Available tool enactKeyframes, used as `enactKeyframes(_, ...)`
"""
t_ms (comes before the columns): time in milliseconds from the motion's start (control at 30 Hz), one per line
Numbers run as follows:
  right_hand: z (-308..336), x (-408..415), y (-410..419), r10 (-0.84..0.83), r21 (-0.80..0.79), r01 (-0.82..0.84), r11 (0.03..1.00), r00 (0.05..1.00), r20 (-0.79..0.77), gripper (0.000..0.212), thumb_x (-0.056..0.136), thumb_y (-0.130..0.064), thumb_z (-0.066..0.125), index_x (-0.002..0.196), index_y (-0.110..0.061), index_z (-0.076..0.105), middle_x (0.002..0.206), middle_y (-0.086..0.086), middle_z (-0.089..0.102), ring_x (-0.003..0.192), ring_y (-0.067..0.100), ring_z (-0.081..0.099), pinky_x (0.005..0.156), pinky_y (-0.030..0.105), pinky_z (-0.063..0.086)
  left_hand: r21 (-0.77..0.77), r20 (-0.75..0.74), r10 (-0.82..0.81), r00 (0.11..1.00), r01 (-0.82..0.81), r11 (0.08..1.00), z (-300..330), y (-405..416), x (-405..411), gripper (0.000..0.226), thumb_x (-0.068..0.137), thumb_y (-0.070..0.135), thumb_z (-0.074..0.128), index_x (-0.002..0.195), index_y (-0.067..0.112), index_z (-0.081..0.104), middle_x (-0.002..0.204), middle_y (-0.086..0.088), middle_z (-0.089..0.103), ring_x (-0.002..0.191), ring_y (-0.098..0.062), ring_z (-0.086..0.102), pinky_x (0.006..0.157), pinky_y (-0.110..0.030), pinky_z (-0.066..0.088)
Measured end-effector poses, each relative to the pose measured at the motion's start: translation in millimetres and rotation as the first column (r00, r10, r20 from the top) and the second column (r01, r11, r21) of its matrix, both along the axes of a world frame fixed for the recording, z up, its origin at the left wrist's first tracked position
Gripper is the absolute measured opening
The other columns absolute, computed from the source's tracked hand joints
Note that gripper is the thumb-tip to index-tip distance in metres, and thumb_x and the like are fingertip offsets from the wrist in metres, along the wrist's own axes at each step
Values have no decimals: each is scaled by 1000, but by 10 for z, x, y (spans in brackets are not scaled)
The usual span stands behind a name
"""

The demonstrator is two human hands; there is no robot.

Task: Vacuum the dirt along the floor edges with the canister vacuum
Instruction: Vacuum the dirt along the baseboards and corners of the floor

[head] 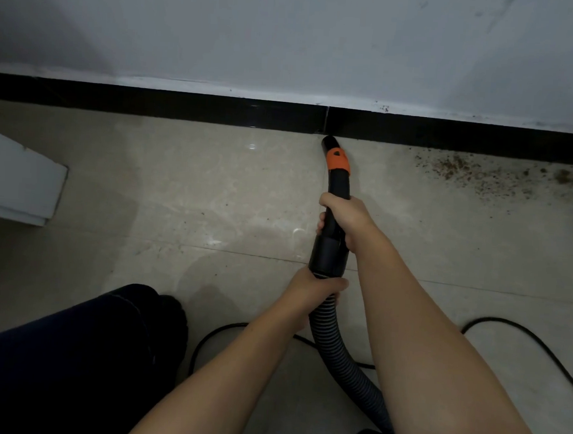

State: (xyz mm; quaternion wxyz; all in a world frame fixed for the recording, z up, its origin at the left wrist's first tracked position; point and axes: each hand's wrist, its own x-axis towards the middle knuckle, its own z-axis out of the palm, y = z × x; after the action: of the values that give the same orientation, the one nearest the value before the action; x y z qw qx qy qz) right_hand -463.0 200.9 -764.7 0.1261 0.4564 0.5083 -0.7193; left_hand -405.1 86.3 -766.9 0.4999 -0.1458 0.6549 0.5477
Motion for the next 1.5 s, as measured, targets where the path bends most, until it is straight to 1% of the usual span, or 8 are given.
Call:
enactKeyframes(200, -3, -18, -50, -12, 8, 12, 1000, 1000, -8, 9, 84, -6, 56, 85, -10, 48, 59, 7, 50, 43, 17, 48, 48, 27, 48, 8, -17, 19, 1000, -18, 1000, -10, -47, -5, 10, 84, 4, 63, 80, 10, 56, 63, -5, 55, 53, -13, 52, 44, -14, 45)
enactKeyframes(333, 13, -34, -124, 67, 21, -67, 998, 998, 2, 9, 84, -6, 56, 88, -8, 48, 60, 7, 50, 43, 16, 48, 46, 26, 48, 2, -12, 51, 999, -51, 999, -33, -77, 44, 10, 83, 6, 65, 87, 7, 57, 64, -5, 56, 53, -13, 53, 48, -17, 47)
enactKeyframes(467, 22, -92, -167, 99, 23, -99, 995, 995, -2, 9, 85, -5, 56, 88, -7, 48, 61, 8, 50, 45, 17, 48, 46, 26, 47, -6, 3, 85, 996, -85, 996, -43, -88, 24, 10, 83, 6, 66, 82, 10, 57, 63, -5, 57, 53, -13, 53, 49, -20, 47)
enactKeyframes(667, -24, -118, -78, -46, 80, 46, 996, 999, 8, 17, 84, -7, 57, 99, -6, 49, 62, 8, 51, 48, 19, 49, 50, 28, 48, -3, 24, -20, 999, 20, 1000, -71, -43, -123, 9, 83, 6, 65, 87, 8, 58, 63, -5, 57, 53, -14, 54, 51, -21, 47)
enactKeyframes(1000, -15, 106, 411, -226, 170, 217, 961, 973, 40, 18, 85, -9, 58, 101, -4, 50, 64, 8, 52, 49, 18, 51, 52, 29, 48, 21, 33, -192, 981, 192, 981, -31, 363, -89, 10, 82, 5, 66, 84, 8, 57, 62, -5, 56, 51, -13, 52, 49, -20, 47)
enactKeyframes(1267, 28, 424, 555, -161, 97, 155, 983, 985, 54, 19, 85, -8, 58, 102, -5, 49, 64, 9, 52, 50, 19, 50, 51, 29, 48, -13, 36, -181, 983, 182, 983, -14, 505, 271, 8, 83, 5, 64, 82, 7, 56, 63, -7, 55, 53, -14, 52, 46, -17, 45)
enactKeyframes(1400, -21, 668, 482, -127, 90, 123, 988, 991, 50, 19, 84, -7, 58, 100, -6, 48, 63, 9, 52, 49, 20, 50, 49, 28, 47, -14, 62, -141, 988, 142, 990, -147, 465, 549, 17, 81, 6, 66, 97, 1, 61, 71, -10, 60, 60, -18, 56, 56, -24, 48)
enactKeyframes(1500, -32, 870, 519, -154, 122, 146, 982, 986, 59, 18, 84, -7, 58, 99, -6, 49, 64, 9, 52, 49, 19, 50, 49, 27, 47, -11, 90, -150, 985, 151, 988, -164, 517, 737, 33, 79, 8, 70, 109, -4, 63, 89, -18, 65, 74, -23, 60, 68, -31, 51)
